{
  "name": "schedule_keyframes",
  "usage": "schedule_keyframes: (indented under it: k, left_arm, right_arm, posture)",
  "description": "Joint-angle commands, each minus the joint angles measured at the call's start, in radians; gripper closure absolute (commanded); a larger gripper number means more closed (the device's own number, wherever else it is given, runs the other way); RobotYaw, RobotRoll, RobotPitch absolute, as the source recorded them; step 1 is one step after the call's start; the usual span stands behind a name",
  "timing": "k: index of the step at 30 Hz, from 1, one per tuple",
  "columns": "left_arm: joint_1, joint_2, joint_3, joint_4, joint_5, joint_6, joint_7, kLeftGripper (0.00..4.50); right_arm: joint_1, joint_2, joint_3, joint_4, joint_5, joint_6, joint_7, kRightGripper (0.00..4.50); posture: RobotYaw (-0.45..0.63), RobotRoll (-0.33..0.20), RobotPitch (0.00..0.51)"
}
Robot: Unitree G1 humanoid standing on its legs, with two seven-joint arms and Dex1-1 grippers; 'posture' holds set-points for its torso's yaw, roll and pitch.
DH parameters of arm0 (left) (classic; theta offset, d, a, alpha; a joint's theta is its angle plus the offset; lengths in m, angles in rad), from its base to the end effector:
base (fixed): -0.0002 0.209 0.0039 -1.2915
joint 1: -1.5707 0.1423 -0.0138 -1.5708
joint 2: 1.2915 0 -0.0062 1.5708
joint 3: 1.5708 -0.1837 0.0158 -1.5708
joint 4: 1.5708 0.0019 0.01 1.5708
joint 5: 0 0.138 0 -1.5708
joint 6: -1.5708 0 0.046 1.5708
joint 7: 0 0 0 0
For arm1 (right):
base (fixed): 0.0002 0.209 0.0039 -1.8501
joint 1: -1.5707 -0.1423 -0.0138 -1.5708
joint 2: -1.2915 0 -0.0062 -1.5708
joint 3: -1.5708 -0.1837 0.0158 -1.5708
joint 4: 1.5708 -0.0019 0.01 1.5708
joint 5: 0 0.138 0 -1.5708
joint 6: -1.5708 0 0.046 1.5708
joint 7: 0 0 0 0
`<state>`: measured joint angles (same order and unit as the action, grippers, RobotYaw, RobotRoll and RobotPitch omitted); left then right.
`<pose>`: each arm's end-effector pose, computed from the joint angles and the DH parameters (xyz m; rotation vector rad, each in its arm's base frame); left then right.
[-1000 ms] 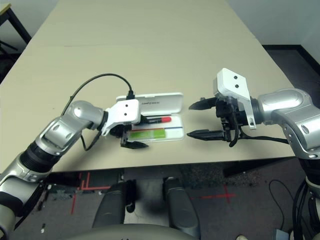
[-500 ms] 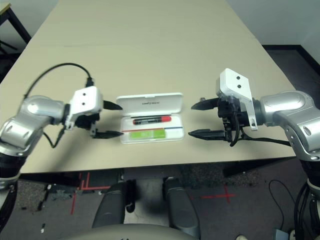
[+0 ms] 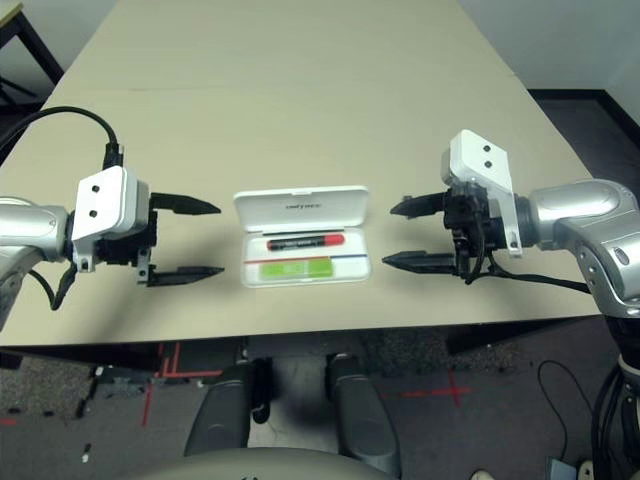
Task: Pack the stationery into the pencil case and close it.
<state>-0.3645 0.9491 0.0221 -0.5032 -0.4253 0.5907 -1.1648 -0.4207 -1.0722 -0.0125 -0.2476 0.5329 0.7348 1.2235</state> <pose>0.2184 0.2251 0.2328 0.6619 0.1746 -1.2570 0.2369 -0.2685 0.2330 -0.4344 0.4410 1.1495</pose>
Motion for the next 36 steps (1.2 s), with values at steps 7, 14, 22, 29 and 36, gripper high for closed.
schedule_keyframes:
  k: [7, 14, 22, 29, 36]
  left_arm:
    - [0.015, 0.021, -0.026, -0.032, -0.006, 0.010, 0.015, 0.03]
    - [0.014, 0.024, -0.050, -0.026, 0.004, 0.003, 0.018, 0.03]
    - [0.015, 0.024, -0.069, -0.028, 0.010, -0.003, 0.023, 0.03]
    - [0.009, 0.024, -0.080, -0.033, 0.011, -0.003, 0.024, 0.03]
    - [0.003, 0.024, -0.091, -0.045, 0.010, 0.007, 0.033, 0.03]
  right_arm:
    - [-0.099, -0.065, -0.046, -0.062, 0.053, 0.427, -0.208, 0.00]
    - [-0.195, 0.047, -0.065, -0.024, -0.009, 0.697, -0.489, 0.00]
    - [-0.229, 0.254, -0.149, 0.020, -0.081, 0.787, -0.713, 0.00]
    - [-0.217, 0.354, -0.110, 0.082, -0.136, 0.693, -0.796, 0.00]
    - [-0.213, 0.392, -0.045, 0.189, -0.178, 0.565, -0.799, 0.00]
  posture:
    - [-0.07, 0.000, 0.186]
    - [-0.07, 0.000, 0.190]
    - [-0.07, 0.000, 0.194]
    - [-0.06, 0.000, 0.188]
    - [-0.05, 0.000, 0.185]
